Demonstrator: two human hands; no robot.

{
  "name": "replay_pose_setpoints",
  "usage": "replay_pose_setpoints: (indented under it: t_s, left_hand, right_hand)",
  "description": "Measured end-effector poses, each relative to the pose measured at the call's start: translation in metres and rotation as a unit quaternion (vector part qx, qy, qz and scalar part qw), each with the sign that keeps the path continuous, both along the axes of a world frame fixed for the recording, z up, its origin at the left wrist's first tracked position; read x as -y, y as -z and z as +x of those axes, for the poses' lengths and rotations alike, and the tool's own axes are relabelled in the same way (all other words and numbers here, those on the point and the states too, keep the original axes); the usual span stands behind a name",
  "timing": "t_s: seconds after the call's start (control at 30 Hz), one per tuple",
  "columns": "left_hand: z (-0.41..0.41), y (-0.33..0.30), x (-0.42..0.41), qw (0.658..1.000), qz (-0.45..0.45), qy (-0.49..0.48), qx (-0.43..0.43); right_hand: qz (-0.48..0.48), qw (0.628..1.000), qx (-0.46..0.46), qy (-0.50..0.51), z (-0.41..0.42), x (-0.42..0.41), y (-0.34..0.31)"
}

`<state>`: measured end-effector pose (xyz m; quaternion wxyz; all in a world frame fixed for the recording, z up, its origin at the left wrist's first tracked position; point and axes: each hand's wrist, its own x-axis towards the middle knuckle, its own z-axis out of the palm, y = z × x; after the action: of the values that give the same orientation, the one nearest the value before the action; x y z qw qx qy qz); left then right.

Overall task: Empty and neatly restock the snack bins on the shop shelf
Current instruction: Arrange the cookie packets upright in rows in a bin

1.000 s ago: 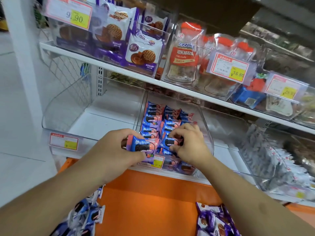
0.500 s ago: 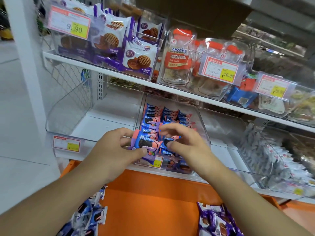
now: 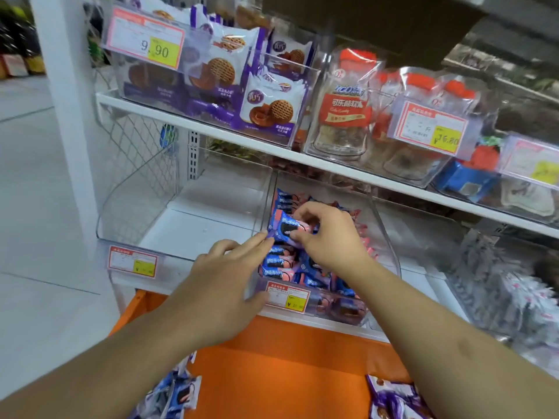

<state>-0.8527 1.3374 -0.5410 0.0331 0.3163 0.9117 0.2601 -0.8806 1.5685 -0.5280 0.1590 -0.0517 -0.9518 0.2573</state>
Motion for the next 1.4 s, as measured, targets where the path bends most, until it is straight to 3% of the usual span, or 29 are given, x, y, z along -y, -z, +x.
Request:
replay_pose_setpoints:
  t_s: [0.13, 0.3, 0.47, 0.63, 0.8, 0.9, 0.97, 1.07, 1.2, 1.3, 1.4]
  left_hand:
    - [-0.008, 0.014, 0.0, 1.0, -0.001, 0.002, -0.025]
    - [-0.013, 0.022, -0.001, 0.999, -0.003, 0.006, -0.043]
    - [-0.014, 0.024, -0.002, 0.999, -0.006, 0.001, -0.047]
    - [-0.008, 0.015, 0.0, 0.999, 0.005, 0.01, -0.045]
    - [0.009, 0.003, 0.007, 0.997, 0.048, 0.052, -0.041]
    - [0.025, 0.023, 0.008, 0.996, 0.022, 0.082, 0.012]
    - [0.037, 0.046, 0.008, 0.992, -0.036, 0.115, 0.044]
    - [0.055, 0.088, 0.004, 0.972, -0.135, 0.168, 0.09]
    - [0.078, 0.154, -0.014, 0.93, -0.241, 0.239, 0.137]
    - [0.094, 0.205, -0.027, 0.877, -0.3, 0.321, 0.196]
    - [0.099, 0.252, -0.031, 0.832, -0.339, 0.378, 0.225]
  right_hand:
    - [0.035, 0.999, 0.013, -0.007, -0.03, -0.004, 0.016]
    - [0.17, 0.985, -0.025, -0.007, -0.046, -0.01, 0.038]
    - [0.215, 0.976, -0.01, 0.024, -0.051, -0.012, 0.037]
    - [0.171, 0.985, 0.013, 0.016, -0.031, -0.019, 0.028]
    - [0.088, 0.992, -0.074, -0.055, 0.055, -0.008, 0.003]
    - [0.028, 0.987, -0.103, -0.122, 0.119, 0.003, 0.016]
    - [-0.007, 0.989, -0.047, -0.143, 0.155, -0.001, 0.047]
    - [0.001, 0.976, 0.166, -0.141, 0.192, -0.024, 0.111]
    - [0.07, 0.869, 0.463, -0.16, 0.221, -0.06, 0.189]
    - [0.149, 0.807, 0.536, -0.198, 0.237, -0.08, 0.236]
    - [0.184, 0.779, 0.549, -0.239, 0.242, -0.095, 0.275]
